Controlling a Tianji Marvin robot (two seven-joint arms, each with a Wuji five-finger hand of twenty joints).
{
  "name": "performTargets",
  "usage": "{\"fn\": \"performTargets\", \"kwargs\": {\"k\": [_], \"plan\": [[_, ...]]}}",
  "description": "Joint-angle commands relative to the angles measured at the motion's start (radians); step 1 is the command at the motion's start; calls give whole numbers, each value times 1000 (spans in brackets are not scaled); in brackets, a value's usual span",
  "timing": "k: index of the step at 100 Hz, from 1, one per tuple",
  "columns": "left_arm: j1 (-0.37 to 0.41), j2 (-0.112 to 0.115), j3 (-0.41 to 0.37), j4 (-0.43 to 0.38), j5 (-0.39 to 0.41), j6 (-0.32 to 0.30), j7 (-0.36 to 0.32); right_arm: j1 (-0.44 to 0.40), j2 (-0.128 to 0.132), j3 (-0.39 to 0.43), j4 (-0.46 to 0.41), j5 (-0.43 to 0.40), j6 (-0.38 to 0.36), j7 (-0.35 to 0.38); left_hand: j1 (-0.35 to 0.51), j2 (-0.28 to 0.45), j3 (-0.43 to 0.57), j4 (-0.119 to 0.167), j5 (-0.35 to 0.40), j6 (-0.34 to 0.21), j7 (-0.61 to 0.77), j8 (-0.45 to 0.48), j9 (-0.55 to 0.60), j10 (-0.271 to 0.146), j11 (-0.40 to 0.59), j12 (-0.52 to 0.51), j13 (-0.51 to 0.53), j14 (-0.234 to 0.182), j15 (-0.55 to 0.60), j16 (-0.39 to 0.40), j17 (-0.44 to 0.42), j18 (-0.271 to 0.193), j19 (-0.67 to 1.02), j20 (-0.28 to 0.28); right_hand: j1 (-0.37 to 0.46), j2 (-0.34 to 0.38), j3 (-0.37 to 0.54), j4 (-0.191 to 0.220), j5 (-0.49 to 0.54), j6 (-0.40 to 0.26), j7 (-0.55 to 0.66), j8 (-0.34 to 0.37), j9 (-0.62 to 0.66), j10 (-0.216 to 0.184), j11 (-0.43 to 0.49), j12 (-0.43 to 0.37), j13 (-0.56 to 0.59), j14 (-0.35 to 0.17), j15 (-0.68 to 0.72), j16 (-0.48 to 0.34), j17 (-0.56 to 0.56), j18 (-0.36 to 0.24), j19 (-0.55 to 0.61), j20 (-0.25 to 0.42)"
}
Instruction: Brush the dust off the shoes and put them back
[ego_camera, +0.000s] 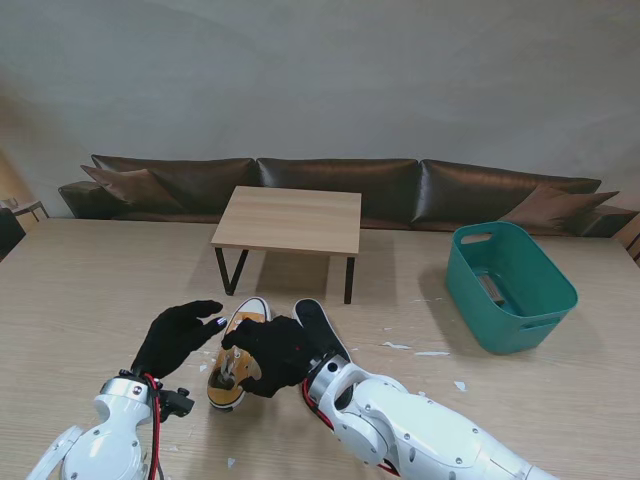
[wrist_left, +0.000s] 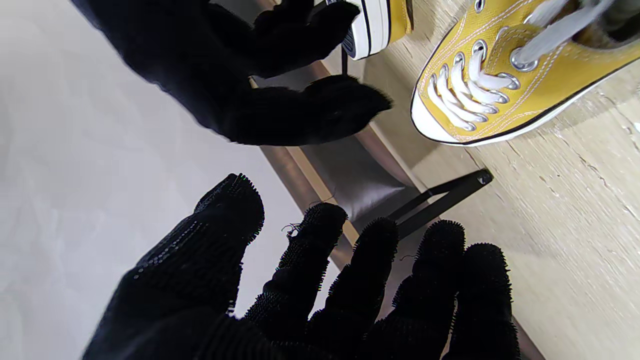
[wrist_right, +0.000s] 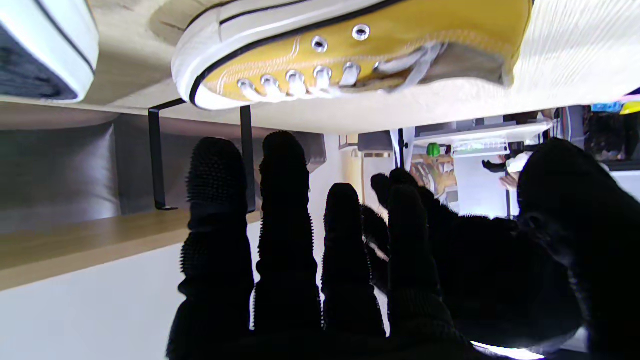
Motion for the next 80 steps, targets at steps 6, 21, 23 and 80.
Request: {"fn": "performTargets", "kwargs": {"k": [6, 21, 23, 80], "plan": [[1, 1, -5, -5, 1, -8, -25, -33, 16, 40, -47, 7, -20, 14, -15, 39, -27, 40, 11, -11, -14, 7, -1, 4, 4, 10, -27, 19, 0, 11, -12, -6, -15, 19, -34, 31, -29, 33, 26, -26, -1, -13, 5, -9, -22, -22, -8, 20, -22, -14, -362, 29, -29, 1], [0, 3, -6, -5, 4, -16, -34, -94, 29, 127, -110, 35, -51, 39, -16, 38, -29, 40, 5, -16, -17, 6, -4, 0, 2, 9, -34, 16, -6, 8, -16, -6, -25, 17, -28, 46, -38, 39, 46, -32, -6, -4, 19, -17, -37, -29, -10, 30, -49, -23, -362, 43, -35, 5], [0, 4, -6, -5, 5, -16, -36, -104, 30, 141, -118, 41, -55, 40, -16, 39, -30, 40, 3, -17, -17, 6, -5, -2, 2, 8, -34, 17, -7, 7, -18, -7, -27, 16, -26, 47, -38, 39, 50, -33, -5, -3, 20, -18, -38, -29, -11, 30, -52, -24, -363, 46, -37, 5], [13, 18, -10, -7, 53, -23, -75, -354, 52, 488, -245, 166, -156, 68, -13, 35, -41, 41, -10, -38, -22, 1, -16, -13, -1, 1, -46, 11, -31, -1, -19, -10, -82, 13, 1, 76, -65, 52, 162, -51, -22, 54, 111, -24, -91, -28, -23, 67, -130, -37, -402, 90, -93, 29]]}}
